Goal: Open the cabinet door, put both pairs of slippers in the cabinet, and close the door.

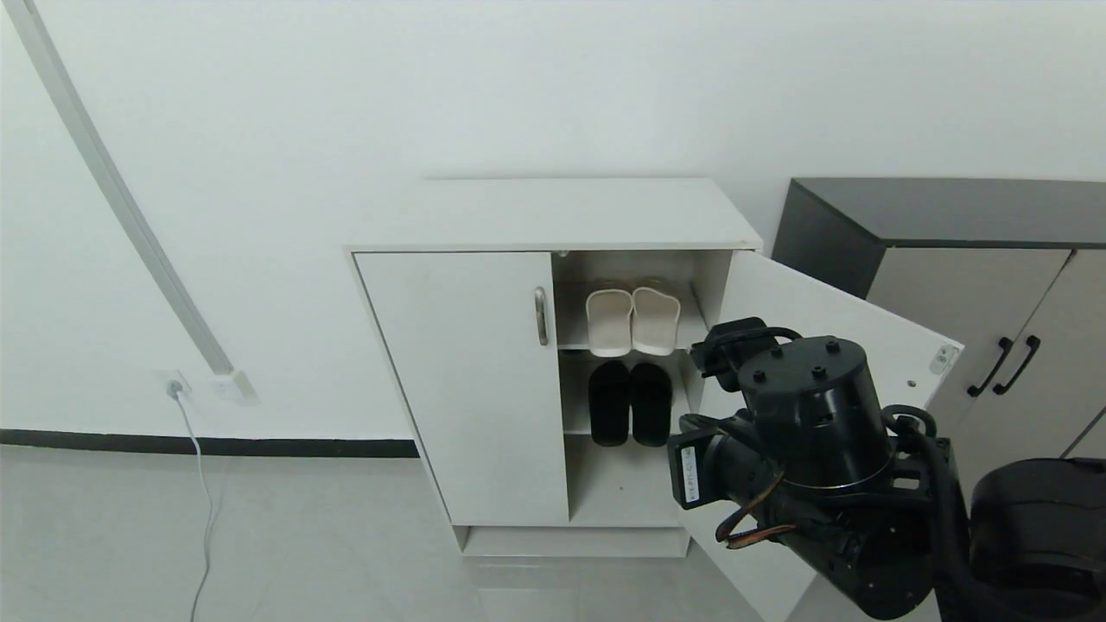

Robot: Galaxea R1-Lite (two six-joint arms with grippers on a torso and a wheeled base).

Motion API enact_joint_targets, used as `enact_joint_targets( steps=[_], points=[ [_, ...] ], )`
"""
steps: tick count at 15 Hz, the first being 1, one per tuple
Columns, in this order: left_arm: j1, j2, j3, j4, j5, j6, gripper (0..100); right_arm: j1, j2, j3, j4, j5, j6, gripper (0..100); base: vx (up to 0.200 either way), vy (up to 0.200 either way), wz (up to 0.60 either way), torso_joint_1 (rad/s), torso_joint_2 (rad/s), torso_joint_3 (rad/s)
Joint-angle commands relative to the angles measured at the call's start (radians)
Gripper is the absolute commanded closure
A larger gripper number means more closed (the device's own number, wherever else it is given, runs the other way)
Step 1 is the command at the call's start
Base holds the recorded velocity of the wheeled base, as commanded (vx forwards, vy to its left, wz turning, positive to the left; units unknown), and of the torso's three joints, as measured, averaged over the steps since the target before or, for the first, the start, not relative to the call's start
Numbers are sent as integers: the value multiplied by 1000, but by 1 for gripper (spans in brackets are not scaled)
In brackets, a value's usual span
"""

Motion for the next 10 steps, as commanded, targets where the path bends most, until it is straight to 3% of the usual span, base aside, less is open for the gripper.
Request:
enact_joint_targets(
  steps=[1,10],
  points=[
    [1,1,0,0,0,0,100,0,1,0,-1,0,0,100,0,0,0,207,-500,-320],
    [1,1,0,0,1,-2,100,-1,11,0,-2,0,1,100,0,0,0,224,-537,-321]
  ],
)
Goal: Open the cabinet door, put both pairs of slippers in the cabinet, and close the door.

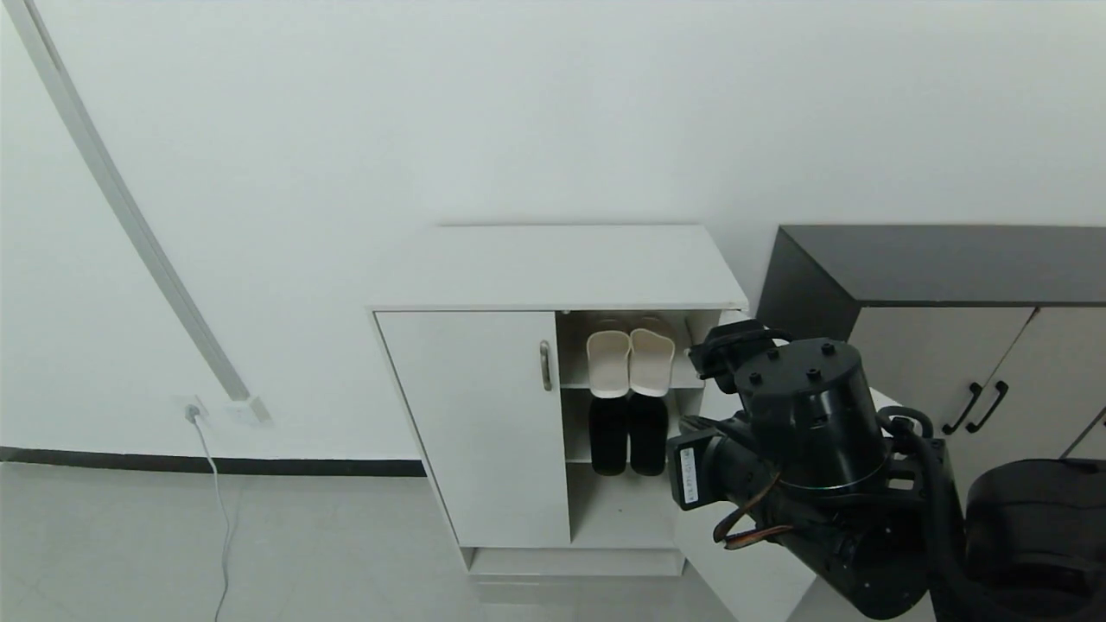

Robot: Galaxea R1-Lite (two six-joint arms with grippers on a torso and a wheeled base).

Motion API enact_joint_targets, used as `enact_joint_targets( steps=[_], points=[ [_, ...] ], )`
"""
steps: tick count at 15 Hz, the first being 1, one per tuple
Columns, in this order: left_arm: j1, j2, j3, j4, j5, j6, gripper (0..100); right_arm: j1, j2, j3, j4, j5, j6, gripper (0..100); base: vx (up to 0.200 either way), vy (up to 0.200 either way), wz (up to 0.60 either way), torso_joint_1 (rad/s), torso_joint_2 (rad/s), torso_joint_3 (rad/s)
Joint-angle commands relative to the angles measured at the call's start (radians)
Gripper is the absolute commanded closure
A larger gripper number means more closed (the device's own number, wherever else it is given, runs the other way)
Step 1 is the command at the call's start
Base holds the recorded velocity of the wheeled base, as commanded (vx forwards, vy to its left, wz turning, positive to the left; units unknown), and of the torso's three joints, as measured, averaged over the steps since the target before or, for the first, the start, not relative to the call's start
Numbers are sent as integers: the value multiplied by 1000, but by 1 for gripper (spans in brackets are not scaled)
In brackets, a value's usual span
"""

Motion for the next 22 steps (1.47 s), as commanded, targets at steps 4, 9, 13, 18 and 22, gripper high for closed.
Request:
enact_joint_targets(
  steps=[4,9,13,18,22],
  points=[
    [1,1,0,0,1,0,100,0,4,1,-1,0,0,100,0,0,0,262,-591,-331],
    [1,1,0,0,1,0,100,-6,3,1,-1,-2,2,100,0,0,0,188,-410,-223],
    [1,1,0,0,1,1,100,-12,3,7,-22,0,-1,100,0,0,0,127,-275,-139],
    [1,1,0,0,1,0,100,-12,1,17,-25,-2,-14,100,0,0,0,0,0,0],
    [1,1,0,0,1,0,100,-12,3,18,-25,1,-14,100,0,0,0,0,0,0]
  ],
)
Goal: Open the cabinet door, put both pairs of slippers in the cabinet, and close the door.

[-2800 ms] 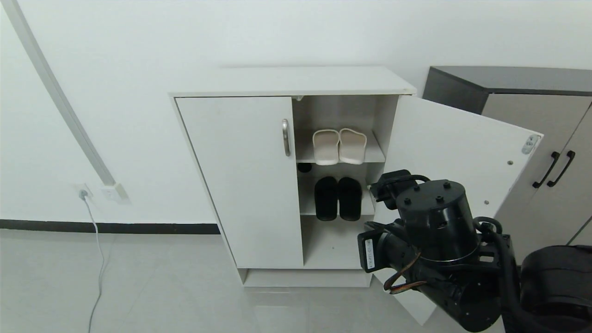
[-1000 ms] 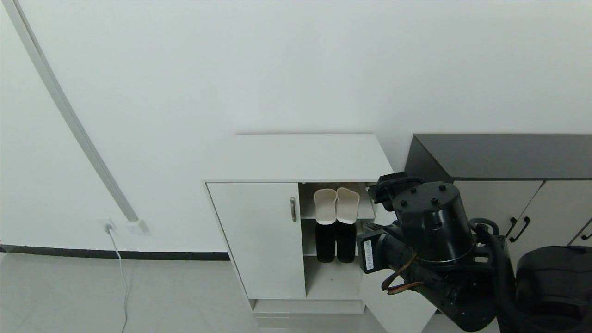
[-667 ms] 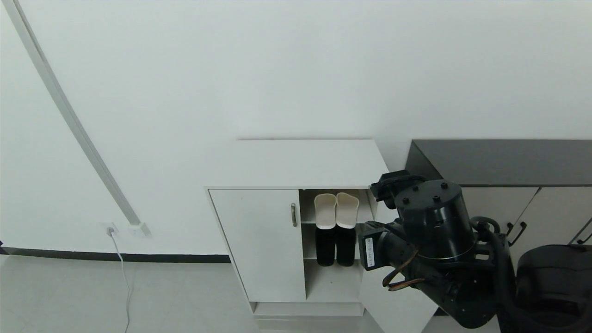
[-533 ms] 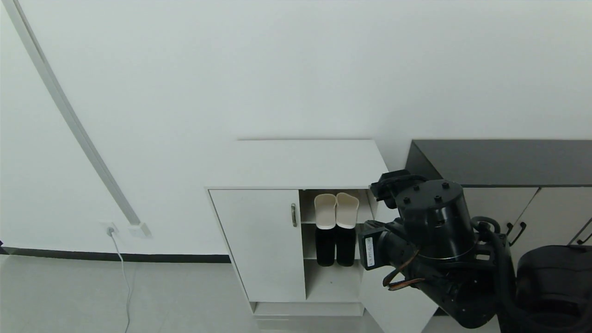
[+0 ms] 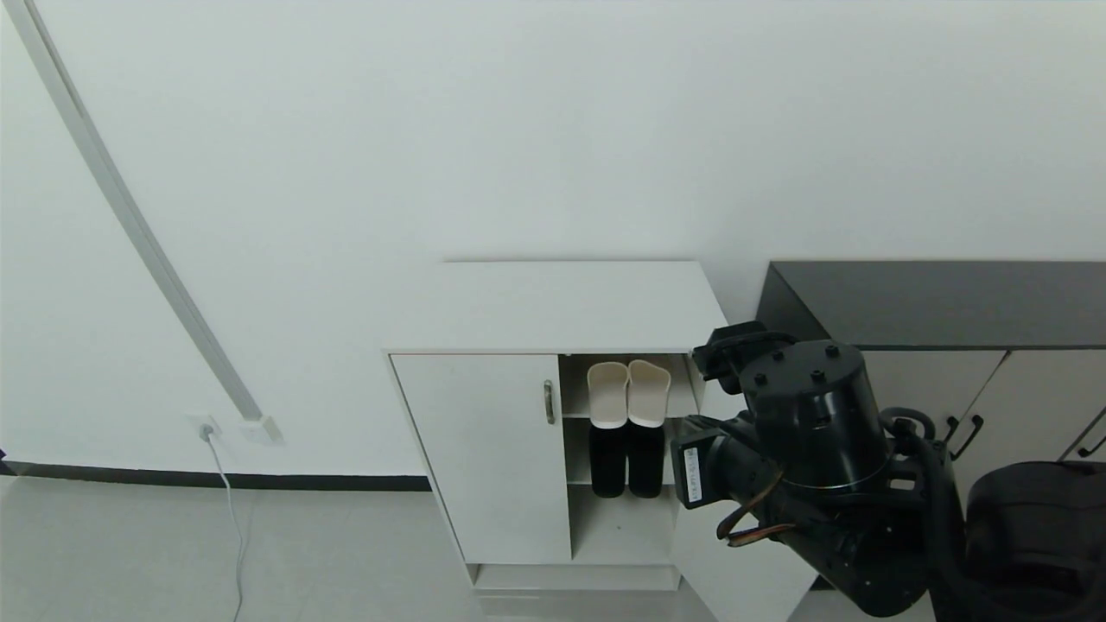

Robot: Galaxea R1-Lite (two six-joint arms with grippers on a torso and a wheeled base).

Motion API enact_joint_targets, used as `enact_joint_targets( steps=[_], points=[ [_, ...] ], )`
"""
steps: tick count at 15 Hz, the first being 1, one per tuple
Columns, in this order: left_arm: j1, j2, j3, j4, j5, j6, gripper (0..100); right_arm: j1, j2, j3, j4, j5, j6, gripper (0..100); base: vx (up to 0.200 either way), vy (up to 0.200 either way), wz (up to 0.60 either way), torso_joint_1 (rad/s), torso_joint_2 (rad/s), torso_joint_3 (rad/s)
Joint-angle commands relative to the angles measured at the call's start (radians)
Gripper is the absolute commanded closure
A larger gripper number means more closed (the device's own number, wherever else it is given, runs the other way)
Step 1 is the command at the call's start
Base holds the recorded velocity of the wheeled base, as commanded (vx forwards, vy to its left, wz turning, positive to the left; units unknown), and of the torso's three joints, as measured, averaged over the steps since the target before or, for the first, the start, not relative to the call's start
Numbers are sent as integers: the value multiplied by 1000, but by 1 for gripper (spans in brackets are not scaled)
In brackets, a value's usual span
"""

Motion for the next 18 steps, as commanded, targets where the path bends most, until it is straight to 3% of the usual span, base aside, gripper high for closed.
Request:
enact_joint_targets(
  steps=[1,7,18],
  points=[
    [0,1,0,0,0,-1,100,1,1,5,0,1,-1,100,0,0,-600,-2,2,2],
    [0,1,0,0,0,-1,100,-12,1,5,-2,2,-5,100,0,0,-600,6,0,3],
    [0,1,0,0,-1,2,100,-42,27,32,-78,4,-33,100,0,0,0,0,0,0]
  ],
)
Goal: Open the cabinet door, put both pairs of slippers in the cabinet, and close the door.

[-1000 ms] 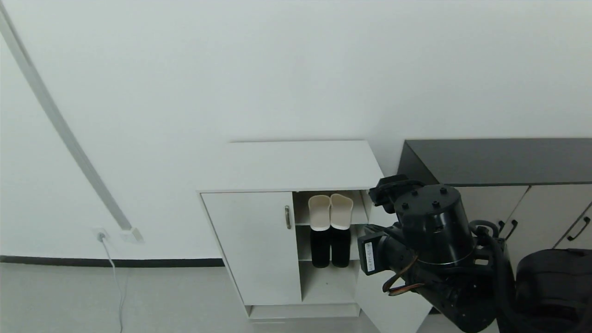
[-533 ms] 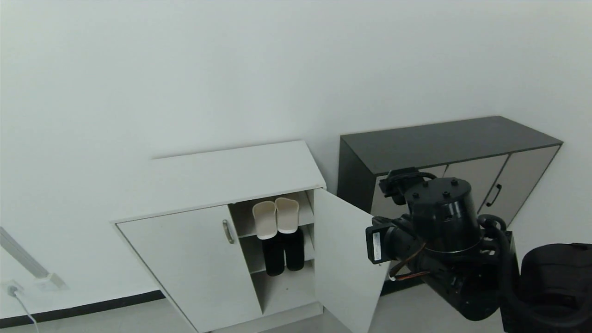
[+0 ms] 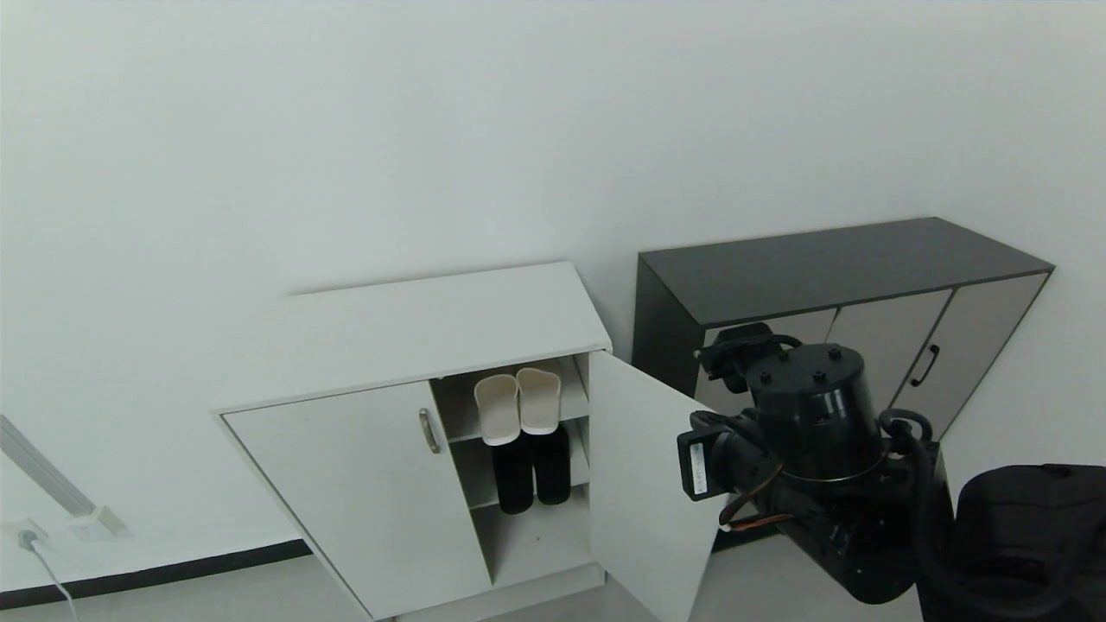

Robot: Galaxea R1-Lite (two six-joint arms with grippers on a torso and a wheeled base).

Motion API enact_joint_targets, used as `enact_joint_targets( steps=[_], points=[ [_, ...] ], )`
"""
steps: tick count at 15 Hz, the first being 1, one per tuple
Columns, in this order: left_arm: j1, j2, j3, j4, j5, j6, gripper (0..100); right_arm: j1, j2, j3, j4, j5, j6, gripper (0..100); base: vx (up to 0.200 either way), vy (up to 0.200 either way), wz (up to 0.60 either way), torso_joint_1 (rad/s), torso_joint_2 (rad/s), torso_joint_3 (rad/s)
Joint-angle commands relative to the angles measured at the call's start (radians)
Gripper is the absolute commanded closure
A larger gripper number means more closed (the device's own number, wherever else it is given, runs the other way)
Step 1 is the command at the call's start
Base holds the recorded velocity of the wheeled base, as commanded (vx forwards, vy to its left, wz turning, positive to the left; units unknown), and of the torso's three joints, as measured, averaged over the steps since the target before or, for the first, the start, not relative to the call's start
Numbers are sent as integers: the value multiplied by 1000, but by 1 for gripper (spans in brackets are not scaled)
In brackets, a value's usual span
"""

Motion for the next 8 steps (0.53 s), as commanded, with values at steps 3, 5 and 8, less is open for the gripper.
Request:
enact_joint_targets(
  steps=[3,5,8],
  points=[
    [0,1,0,0,0,-2,100,-1,2,2,-1,0,0,100,-200,0,0,12,4,2],
    [0,1,0,0,1,-2,100,-4,2,2,-1,0,-1,100,-100,0,0,1,4,-1],
    [0,1,0,0,1,-2,100,-7,2,2,-1,0,-1,100,0,0,0,0,0,0]
  ],
)
